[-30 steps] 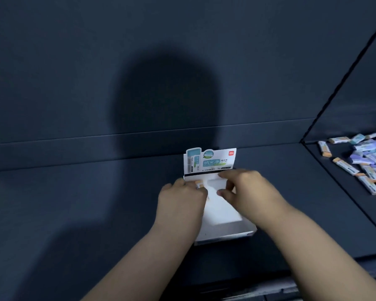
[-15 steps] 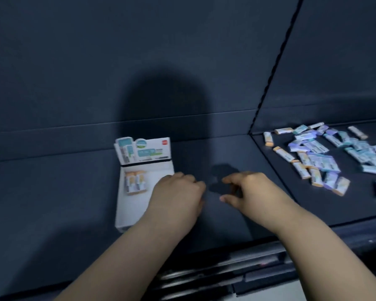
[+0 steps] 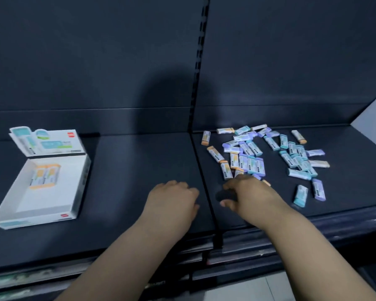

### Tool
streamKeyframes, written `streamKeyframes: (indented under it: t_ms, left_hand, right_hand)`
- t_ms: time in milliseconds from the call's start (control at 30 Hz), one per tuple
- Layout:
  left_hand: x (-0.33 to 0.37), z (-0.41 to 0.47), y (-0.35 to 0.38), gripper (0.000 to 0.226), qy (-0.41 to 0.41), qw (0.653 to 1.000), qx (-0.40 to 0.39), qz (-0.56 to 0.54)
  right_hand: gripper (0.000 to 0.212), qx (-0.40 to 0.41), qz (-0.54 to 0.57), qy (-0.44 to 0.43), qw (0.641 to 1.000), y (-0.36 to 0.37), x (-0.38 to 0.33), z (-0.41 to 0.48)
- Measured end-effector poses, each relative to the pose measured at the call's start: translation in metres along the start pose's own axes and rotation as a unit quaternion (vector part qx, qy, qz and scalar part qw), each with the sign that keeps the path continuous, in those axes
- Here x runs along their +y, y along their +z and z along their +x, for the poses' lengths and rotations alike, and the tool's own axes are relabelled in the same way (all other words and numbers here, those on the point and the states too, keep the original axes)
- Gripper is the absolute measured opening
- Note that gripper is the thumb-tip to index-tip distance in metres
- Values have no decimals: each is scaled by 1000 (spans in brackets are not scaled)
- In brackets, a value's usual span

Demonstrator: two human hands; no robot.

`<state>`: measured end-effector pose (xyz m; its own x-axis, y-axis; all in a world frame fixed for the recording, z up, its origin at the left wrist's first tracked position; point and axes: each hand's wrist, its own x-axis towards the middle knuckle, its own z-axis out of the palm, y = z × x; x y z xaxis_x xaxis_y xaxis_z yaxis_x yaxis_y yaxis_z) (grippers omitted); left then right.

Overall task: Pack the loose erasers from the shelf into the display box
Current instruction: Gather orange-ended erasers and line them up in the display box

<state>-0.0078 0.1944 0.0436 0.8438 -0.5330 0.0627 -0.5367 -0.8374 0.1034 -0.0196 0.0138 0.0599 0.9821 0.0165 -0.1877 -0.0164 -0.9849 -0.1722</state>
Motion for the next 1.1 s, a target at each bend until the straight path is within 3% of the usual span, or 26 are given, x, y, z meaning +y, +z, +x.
streamKeyframes:
  t_ms: [267, 467, 800, 1000, 1100]
  left_hand:
    - [4, 34, 4, 29, 18, 999, -29, -2]
    - [32, 62, 9, 29, 33, 999, -37, -24]
    - [104, 116, 19, 27, -65, 998, -5, -15]
    - [139, 128, 28, 27, -144, 989, 6, -16]
    - [144, 123, 27, 26, -173, 985, 10, -20]
  right_hand:
    - [43, 23, 37, 110, 993, -3, 46, 13]
    - [75, 9, 58, 109, 992, 3, 77, 21]
    - [77, -61, 60, -96, 992, -21, 164, 59]
    - [57, -55, 227, -189, 954, -21, 200, 69]
    - [55, -59, 256, -218, 940, -19, 206, 69]
